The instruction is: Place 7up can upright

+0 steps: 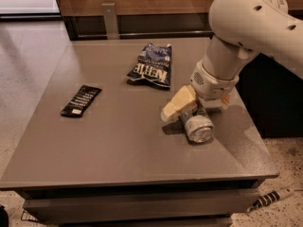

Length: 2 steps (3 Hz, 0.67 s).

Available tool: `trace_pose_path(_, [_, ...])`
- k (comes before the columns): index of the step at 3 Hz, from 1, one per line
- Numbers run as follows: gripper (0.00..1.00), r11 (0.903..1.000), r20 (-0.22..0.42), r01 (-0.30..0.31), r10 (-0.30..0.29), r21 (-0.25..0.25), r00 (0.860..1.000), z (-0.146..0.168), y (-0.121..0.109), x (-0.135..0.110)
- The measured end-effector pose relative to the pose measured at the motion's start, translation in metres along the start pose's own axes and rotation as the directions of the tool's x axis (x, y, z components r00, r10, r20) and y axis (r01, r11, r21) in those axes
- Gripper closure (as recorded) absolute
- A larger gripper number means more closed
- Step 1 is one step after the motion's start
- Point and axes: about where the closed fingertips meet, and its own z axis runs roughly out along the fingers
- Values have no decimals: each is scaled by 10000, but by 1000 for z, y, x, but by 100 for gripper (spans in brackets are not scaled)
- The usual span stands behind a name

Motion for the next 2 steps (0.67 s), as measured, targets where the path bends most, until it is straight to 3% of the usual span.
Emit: trace_pose_path(2, [49,10000,35,24,-24,20,10000,-1,1,0])
